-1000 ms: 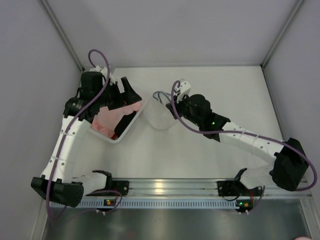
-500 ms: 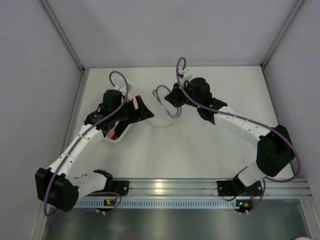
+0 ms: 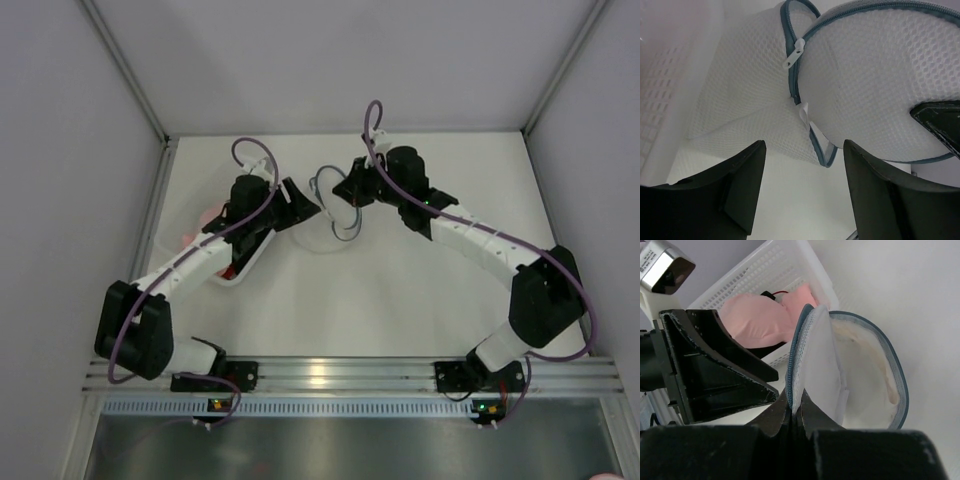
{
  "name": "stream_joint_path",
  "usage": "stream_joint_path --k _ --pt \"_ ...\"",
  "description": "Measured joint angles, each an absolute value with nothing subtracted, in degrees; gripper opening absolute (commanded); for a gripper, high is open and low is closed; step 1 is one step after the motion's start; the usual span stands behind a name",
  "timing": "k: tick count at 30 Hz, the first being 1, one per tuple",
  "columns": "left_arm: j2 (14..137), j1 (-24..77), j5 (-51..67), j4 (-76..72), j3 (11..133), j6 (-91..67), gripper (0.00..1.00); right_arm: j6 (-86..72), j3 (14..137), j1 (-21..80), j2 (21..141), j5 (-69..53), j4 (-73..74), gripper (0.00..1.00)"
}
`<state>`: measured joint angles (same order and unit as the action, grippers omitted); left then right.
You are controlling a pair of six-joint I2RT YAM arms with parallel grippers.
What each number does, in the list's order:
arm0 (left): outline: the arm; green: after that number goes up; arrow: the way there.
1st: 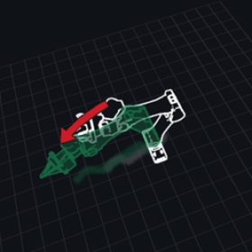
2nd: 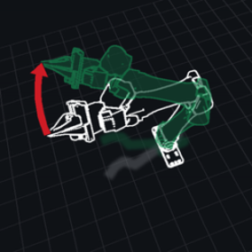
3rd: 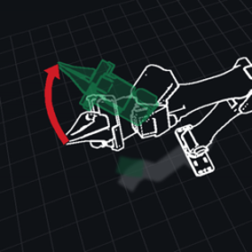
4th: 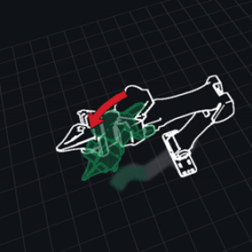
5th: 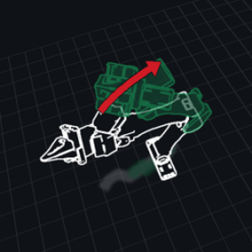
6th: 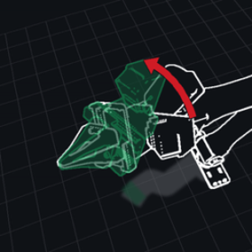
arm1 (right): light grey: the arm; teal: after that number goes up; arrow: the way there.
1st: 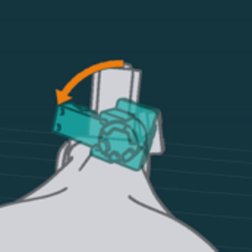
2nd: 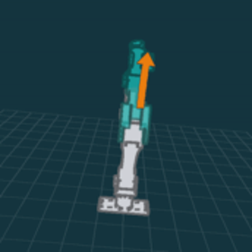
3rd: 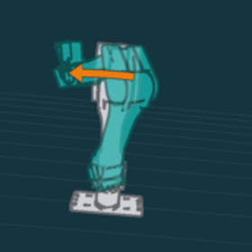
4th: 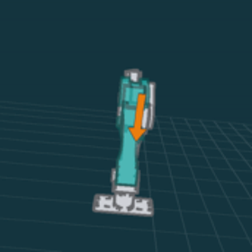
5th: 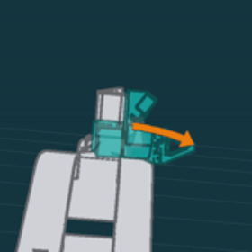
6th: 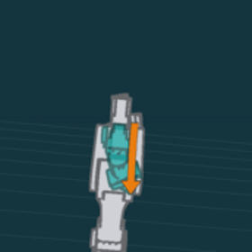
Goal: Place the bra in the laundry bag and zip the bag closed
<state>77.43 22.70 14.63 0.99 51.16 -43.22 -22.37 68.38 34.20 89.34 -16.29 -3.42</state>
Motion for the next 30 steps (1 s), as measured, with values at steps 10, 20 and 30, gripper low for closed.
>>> stream_joint_path --k 10,20,30 --pt "86.3 25.1 12.9 -8.7 51.2 -45.1 0.64 -25.7 67.0 30.2 89.3 -16.4 -4.3 0.0" --pt "93.3 26.6 12.6 -13.8 53.3 -46.5 0.58 -27.6 66.0 29.4 89.4 -16.6 -5.2 0.0" --pt "96.6 27.4 12.6 -15.7 56.1 -47.0 0.41 -28.4 65.3 28.5 89.4 -16.8 -6.0 0.0"
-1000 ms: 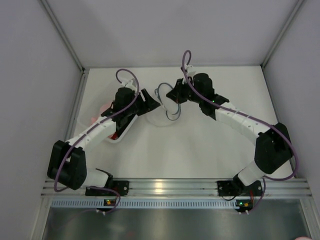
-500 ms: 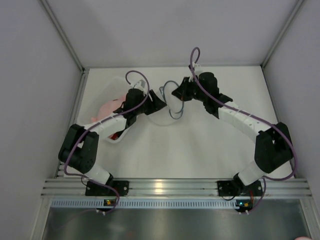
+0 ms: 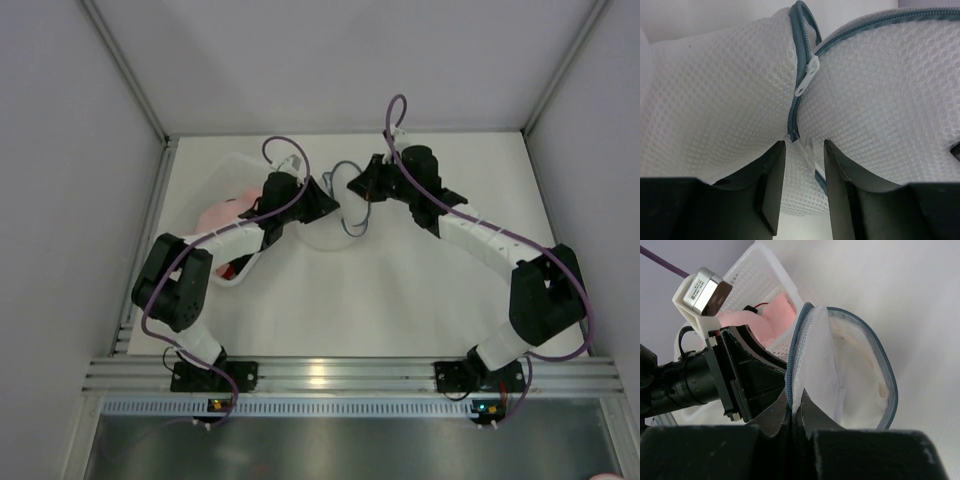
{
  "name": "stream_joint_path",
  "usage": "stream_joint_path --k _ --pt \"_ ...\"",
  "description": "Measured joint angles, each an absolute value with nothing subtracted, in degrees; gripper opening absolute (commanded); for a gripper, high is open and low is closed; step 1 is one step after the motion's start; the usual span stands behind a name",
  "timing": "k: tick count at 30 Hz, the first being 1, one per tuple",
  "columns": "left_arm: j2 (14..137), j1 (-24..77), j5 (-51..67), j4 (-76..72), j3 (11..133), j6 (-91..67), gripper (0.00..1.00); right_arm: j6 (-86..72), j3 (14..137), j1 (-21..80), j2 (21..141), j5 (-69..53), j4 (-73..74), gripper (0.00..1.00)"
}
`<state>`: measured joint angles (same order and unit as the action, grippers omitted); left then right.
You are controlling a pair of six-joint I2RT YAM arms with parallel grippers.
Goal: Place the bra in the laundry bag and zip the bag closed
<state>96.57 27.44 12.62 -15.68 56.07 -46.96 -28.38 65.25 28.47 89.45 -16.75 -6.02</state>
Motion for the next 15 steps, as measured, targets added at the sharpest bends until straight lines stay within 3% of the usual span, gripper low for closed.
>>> stream_joint_path --k 3,9,13,15 --pt "97.4 27.6 12.8 -16.4 56.9 -47.2 0.31 -28.6 65.2 28.4 89.4 -16.8 -6.5 0.0" --pt "98.3 27.9 13.0 -16.8 57.3 -47.6 0.24 -28.8 65.2 28.3 89.4 -16.7 -7.1 0.0" --pt "98.4 27.9 13.0 -16.7 57.3 -48.0 0.0 -28.9 65.2 28.3 89.4 -16.6 -7.2 0.0" --pt "98.4 27.9 13.0 -16.8 57.4 -47.9 0.0 -29.0 65.2 28.3 89.5 -16.6 -7.2 0.0"
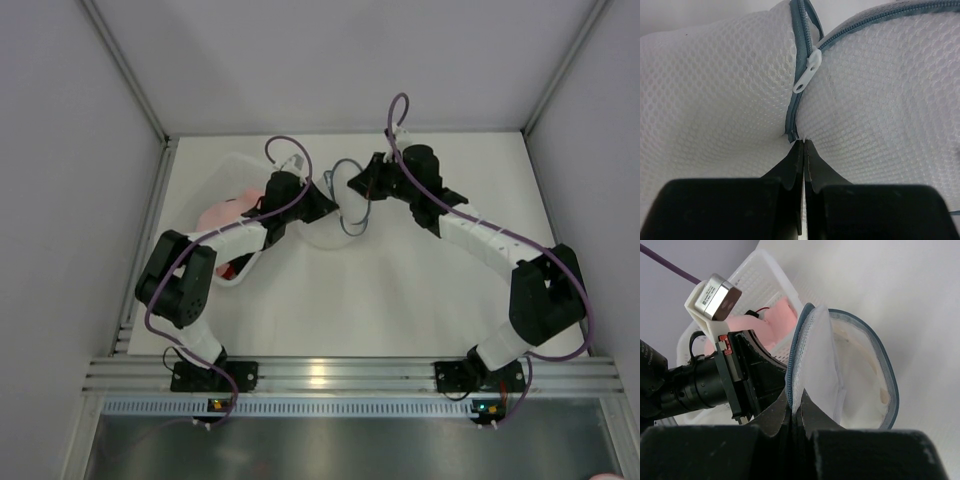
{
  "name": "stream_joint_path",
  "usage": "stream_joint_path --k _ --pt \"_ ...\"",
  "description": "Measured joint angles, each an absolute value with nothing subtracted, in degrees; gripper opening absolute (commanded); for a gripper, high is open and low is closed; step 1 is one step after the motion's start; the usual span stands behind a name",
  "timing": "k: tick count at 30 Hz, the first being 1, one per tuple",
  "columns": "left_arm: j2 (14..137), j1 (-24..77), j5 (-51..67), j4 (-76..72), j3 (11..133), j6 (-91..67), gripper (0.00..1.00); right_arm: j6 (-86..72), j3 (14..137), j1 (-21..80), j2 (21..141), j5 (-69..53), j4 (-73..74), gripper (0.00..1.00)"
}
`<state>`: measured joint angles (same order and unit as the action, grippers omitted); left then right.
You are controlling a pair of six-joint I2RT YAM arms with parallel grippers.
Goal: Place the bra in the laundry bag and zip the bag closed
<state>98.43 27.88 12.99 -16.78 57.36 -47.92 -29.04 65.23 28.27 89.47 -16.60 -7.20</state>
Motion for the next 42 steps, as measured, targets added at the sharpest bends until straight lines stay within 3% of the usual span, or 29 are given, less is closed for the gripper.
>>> stream_joint_path --k 5,8,12,15,21,42 --pt "98.3 27.8 13.6 -16.3 57.8 -47.5 0.0 -29.2 64.6 28.2 89.4 -16.2 -7.4 0.01" --pt "97.0 27.5 14.1 -13.7 58.8 -46.5 0.0 -29.7 63.2 28.1 89.4 -15.9 -7.6 0.08" --pt "92.8 27.1 14.0 -10.1 59.0 -45.7 0.0 -30.7 61.7 27.9 89.4 -15.7 -7.4 0.33" --pt "88.5 26.9 12.5 -8.3 58.0 -45.3 0.0 -30.6 61.5 27.7 89.4 -15.1 -6.9 0.59" --pt "83.5 26.6 9.7 -4.8 55.6 -44.4 0.0 -28.9 61.5 27.4 89.3 -13.2 -3.9 0.77" --pt "74.6 18.6 6.5 2.1 50.5 -37.0 0.0 -24.1 58.7 27.0 88.9 -8.2 -1.1 0.77"
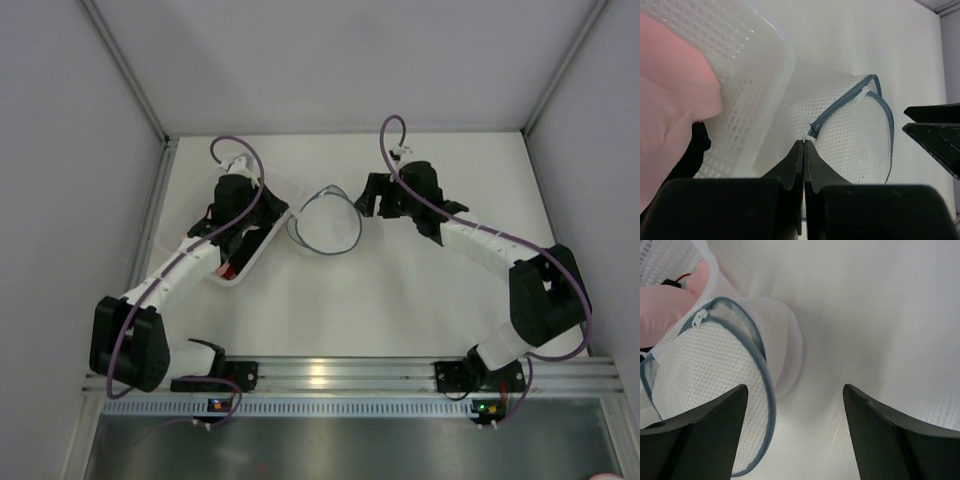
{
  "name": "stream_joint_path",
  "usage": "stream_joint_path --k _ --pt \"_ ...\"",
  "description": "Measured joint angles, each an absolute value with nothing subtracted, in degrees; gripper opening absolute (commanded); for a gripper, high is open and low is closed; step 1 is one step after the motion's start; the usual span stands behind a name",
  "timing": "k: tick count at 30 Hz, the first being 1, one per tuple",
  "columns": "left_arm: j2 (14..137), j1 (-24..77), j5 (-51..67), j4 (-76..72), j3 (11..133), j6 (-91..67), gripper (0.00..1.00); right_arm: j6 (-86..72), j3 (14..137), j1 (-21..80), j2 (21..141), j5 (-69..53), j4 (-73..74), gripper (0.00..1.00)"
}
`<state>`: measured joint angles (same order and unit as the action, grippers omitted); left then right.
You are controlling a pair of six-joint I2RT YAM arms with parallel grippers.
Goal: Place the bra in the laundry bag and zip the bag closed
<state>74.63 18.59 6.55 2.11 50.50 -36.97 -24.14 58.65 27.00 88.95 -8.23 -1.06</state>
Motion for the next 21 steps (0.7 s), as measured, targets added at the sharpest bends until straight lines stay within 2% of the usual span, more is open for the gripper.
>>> stream_joint_path --k 6,12,16,18,21 --pt "76.2 18.0 8.2 2.7 50.4 -34.9 0.0 -21.3 59.2 26.7 88.9 -13.6 -5.0 0.76" --pt "81.6 17.1 11.5 3.1 51.1 -33.5 0.0 -18.9 59.3 26.7 88.9 -18.8 -8.4 0.69" --pt "82.1 16.3 13.0 3.2 52.6 -32.7 0.0 -16.8 59.4 26.8 88.9 -20.8 -9.9 0.63" --pt "82.1 16.2 13.5 3.1 53.6 -32.6 0.0 -15.8 60.2 26.9 88.9 -20.6 -9.2 0.56" --pt "82.1 16.2 14.1 3.0 54.3 -32.6 0.0 -15.4 64.7 27.6 89.3 -19.1 -5.7 0.5"
